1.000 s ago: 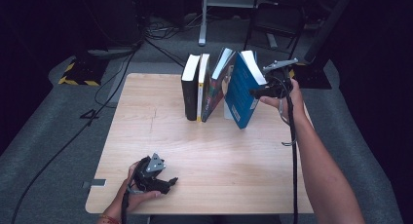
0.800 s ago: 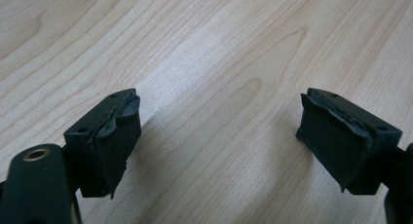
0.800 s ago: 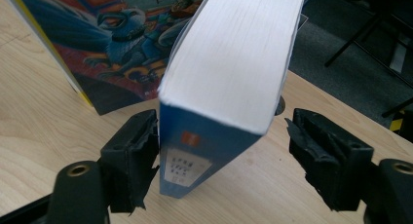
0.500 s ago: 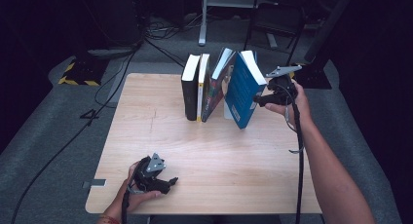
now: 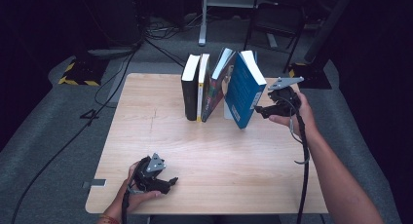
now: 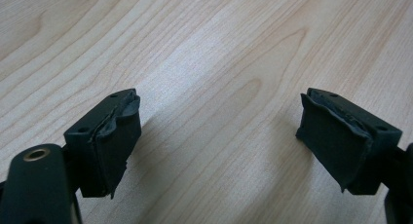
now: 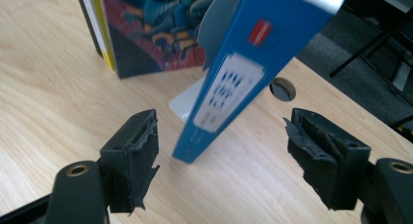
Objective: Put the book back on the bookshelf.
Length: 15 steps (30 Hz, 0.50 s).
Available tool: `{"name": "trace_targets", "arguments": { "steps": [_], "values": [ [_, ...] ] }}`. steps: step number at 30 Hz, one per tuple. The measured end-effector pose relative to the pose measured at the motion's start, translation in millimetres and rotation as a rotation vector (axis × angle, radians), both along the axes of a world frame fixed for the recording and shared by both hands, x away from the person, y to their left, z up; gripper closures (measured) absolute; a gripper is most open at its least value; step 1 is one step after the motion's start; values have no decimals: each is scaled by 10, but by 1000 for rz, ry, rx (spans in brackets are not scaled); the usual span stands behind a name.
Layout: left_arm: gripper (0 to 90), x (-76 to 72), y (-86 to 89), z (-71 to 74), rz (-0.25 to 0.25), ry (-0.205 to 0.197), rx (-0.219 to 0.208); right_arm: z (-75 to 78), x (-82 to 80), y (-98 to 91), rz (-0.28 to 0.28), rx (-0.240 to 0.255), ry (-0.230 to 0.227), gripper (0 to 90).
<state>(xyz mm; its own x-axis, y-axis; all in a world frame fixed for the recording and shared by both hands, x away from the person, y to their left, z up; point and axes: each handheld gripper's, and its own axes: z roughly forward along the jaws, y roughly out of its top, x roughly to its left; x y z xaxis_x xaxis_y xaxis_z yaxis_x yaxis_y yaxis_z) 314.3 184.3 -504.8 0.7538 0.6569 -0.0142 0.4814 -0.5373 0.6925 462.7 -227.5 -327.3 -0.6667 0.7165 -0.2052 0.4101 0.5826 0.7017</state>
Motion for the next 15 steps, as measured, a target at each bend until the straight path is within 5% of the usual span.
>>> {"name": "trace_targets", "arguments": {
  "steps": [15],
  "values": [
    [155, 3, -2, 0, 0, 2, 0, -531, -172, -156, -26, -111, 41, 267]
  ]
}}
